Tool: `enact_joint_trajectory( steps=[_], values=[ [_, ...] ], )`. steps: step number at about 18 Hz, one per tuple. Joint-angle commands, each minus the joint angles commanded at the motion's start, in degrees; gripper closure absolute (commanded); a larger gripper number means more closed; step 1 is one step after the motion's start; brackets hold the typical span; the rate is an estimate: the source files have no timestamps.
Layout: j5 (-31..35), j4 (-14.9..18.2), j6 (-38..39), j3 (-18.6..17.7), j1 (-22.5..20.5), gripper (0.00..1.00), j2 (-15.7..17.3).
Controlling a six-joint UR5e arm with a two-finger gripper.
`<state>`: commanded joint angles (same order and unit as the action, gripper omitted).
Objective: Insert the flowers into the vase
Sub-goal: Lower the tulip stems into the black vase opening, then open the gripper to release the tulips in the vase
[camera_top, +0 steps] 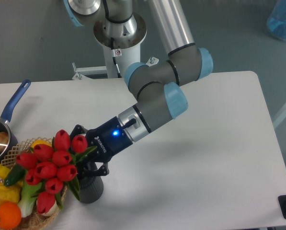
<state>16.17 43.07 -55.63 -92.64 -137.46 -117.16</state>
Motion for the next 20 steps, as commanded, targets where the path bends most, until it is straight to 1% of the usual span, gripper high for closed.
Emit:
enact_joint_trajectory(
  steps=[3, 5, 9, 11, 12, 15, 16, 17, 19, 20],
  values=[
    [0.09, 0.09, -0.09, -0.18, 0.00, 1.00, -0.17],
    [1.40, 0.00, -0.35, -0.79, 0.00, 1.00, -0.26],
    [2.37, 0.09, -5.44, -3.77, 0.00, 0.97, -0.26],
    [2.55, 0.00, -6.15, -4.48, 0.00, 0.96, -0.18],
    [2.55, 0.00, -6.41, -4.57, 0.00, 0.95, -0.18],
    [2.55, -0.09, -8.87, -4.57, -0.26, 0.77, -0.53],
    [2.55, -0.09, -11.05, -4.57, -0.44, 0.65, -0.79],
    [2.55, 0.00, -13.42, -4.75, -0.70, 0.50, -0.88],
    [2.55, 0.09, -14.85, -5.27, -0.88, 0.38, -0.97],
    [2.64, 0.00, -14.94, -5.36, -0.97, 0.21, -0.97]
  ],
)
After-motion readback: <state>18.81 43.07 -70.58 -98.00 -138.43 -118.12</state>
